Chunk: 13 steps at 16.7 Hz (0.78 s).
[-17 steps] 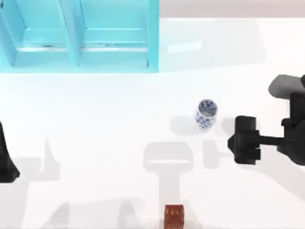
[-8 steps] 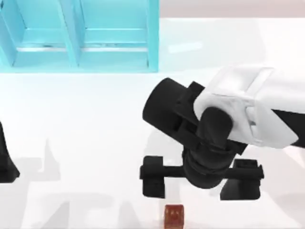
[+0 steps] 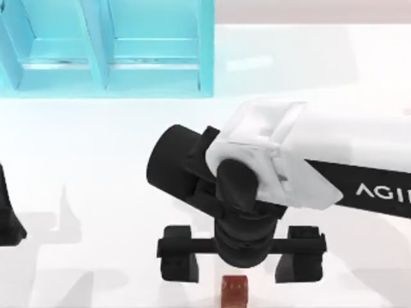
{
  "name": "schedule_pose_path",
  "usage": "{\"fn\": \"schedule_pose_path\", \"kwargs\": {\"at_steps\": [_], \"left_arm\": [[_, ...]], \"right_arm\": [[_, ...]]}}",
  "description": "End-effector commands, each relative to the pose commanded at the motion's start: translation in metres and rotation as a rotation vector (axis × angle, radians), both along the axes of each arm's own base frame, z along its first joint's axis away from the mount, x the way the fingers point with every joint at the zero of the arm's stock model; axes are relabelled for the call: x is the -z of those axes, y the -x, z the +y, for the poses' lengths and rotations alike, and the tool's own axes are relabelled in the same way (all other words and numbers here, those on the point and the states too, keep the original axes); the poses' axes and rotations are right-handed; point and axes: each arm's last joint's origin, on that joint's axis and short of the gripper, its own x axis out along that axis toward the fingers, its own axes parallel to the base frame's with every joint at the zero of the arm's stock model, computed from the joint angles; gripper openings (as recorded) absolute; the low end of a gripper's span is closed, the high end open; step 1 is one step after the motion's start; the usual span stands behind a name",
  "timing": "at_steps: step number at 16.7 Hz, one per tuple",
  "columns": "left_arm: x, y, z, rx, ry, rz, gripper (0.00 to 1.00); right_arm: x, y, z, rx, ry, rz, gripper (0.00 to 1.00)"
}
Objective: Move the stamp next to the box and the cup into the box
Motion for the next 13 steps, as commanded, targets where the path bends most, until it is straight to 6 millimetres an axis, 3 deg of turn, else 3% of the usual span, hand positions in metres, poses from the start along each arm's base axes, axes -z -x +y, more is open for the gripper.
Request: {"fn": "schedule_pose_path", "kwargs": {"at_steps": [4, 10, 13], "left_arm": [[0.0, 0.0, 0.0, 0.0, 0.0, 0.0, 1.0], [0.0, 0.0, 0.0, 0.0, 0.0, 0.0, 1.0], [0.0, 0.0, 0.0, 0.0, 0.0, 0.0, 1.0]], "right_arm": [[0.005, -0.001, -0.001, 0.001, 0.001, 0.001, 1.0], [0.064, -0.001, 0.002, 0.0, -0.007, -0.004, 1.0], [0.08, 0.0, 0.0, 0.0, 0.0, 0.0, 1.0]]}}
